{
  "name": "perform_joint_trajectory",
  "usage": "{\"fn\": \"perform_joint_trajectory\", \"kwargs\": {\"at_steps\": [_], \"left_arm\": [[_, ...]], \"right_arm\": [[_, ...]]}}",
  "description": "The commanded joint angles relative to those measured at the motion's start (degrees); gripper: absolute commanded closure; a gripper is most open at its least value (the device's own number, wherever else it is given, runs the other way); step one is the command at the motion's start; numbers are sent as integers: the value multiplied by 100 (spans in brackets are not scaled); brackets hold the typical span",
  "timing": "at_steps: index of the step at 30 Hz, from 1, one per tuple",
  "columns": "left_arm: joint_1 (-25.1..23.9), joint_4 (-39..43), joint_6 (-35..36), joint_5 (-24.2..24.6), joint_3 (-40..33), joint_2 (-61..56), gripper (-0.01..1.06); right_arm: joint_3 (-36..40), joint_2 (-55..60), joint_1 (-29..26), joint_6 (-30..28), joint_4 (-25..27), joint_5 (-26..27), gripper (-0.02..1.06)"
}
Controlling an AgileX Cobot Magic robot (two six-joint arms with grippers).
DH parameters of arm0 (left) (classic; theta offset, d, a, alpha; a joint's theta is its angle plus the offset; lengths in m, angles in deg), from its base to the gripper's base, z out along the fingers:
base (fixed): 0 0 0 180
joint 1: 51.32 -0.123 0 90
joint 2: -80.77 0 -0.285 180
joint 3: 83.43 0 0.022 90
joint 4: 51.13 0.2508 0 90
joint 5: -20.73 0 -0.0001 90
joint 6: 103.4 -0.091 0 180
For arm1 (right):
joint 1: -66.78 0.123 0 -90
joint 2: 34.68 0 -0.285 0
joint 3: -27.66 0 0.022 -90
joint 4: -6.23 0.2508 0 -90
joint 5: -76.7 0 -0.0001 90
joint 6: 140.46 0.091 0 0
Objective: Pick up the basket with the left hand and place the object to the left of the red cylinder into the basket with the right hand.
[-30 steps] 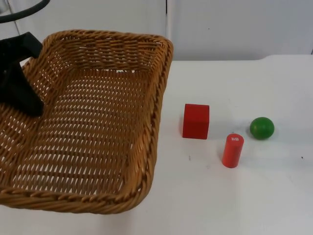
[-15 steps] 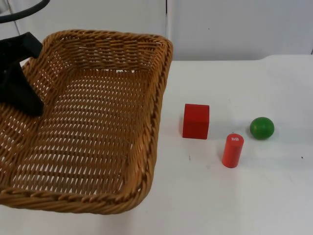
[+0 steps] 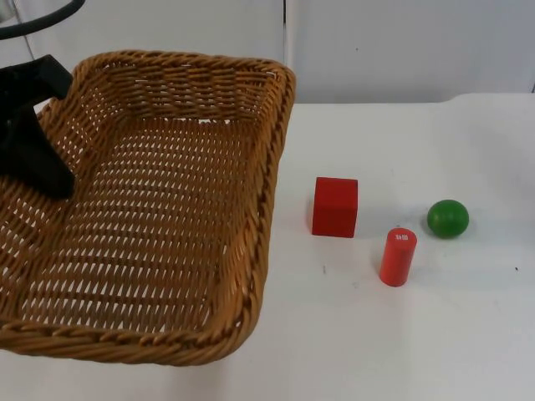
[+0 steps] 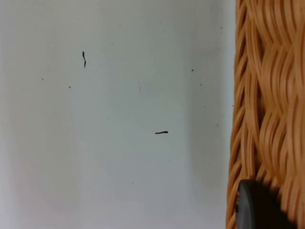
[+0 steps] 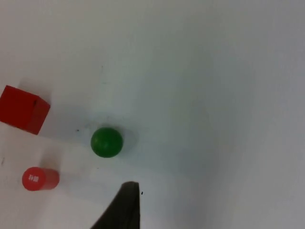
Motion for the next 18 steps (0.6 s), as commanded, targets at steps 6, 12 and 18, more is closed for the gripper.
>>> {"fn": "perform_joint_trajectory", "kwargs": {"at_steps": [6,12,18], "left_arm": [[-10,-154,-14,8,11,-96,105],[-10,-201,-14,8,11,-96,105],[-10,-201,-14,8,11,-96,105]], "right_arm": [[-348,855,-22,-677,667,-50,-1],[-348,1469,203,-1296,873,275,-1],[-348,2123,648,-1955,940,870,-1]]}}
